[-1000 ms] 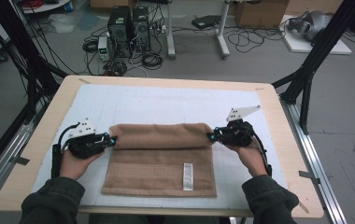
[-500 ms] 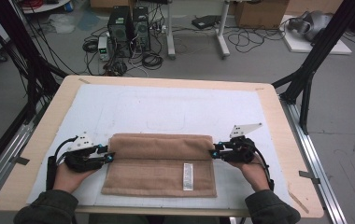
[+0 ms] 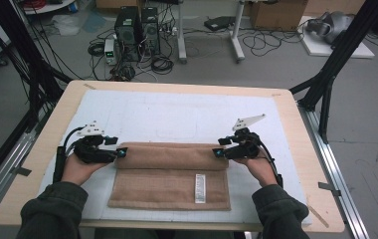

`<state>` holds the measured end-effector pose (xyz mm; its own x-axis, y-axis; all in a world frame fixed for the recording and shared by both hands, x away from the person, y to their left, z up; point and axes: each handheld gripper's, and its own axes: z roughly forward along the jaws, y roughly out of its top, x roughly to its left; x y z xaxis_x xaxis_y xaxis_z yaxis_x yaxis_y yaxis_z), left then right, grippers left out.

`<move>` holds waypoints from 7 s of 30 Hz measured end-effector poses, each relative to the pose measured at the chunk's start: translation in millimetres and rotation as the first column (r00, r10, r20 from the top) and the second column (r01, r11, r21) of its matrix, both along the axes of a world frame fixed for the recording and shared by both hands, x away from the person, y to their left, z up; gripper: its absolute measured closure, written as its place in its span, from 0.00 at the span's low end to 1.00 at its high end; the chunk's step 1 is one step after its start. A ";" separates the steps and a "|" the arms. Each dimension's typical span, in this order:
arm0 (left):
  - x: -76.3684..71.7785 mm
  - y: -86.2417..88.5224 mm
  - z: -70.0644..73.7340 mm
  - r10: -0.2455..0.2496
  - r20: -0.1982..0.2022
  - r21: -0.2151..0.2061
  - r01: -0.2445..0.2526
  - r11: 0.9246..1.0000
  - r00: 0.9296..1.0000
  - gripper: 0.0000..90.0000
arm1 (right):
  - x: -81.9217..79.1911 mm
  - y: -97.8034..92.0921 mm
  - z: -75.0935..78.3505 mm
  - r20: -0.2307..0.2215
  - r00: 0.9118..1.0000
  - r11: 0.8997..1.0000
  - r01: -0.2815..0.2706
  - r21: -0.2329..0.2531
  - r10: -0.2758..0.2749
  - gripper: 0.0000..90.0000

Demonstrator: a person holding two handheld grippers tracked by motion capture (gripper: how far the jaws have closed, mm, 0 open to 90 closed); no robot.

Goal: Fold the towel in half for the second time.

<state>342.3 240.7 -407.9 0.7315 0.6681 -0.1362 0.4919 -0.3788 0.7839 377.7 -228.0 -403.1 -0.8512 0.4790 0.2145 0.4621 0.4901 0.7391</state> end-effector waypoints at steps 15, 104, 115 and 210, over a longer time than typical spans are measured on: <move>-80.1 13.7 7.9 -0.090 0.088 -0.045 0.095 0.994 0.992 0.74 | -72.2 -11.2 10.3 0.048 0.986 0.983 -0.165 0.078 0.162 0.78; -10.3 -11.8 -35.6 0.118 0.009 0.035 -0.118 0.992 0.993 0.44 | -14.8 -9.3 -45.7 0.062 0.997 0.999 0.039 -0.023 -0.037 0.52; -18.1 -12.0 -37.4 0.078 0.006 -0.009 -0.078 0.997 0.997 0.80 | -23.1 -4.6 -39.5 0.082 0.997 0.998 0.006 -0.057 -0.001 0.81; -49.3 12.2 -4.8 0.132 0.132 -0.038 -0.128 0.991 0.982 0.21 | -41.9 5.5 0.0 0.187 0.973 0.990 0.119 0.073 -0.131 0.17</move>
<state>293.1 252.9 -412.7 0.6517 0.7558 -0.0636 0.4249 -0.2943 0.8561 335.8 -222.5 -403.1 -0.8133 0.5756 0.0856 0.3641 0.3885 0.8464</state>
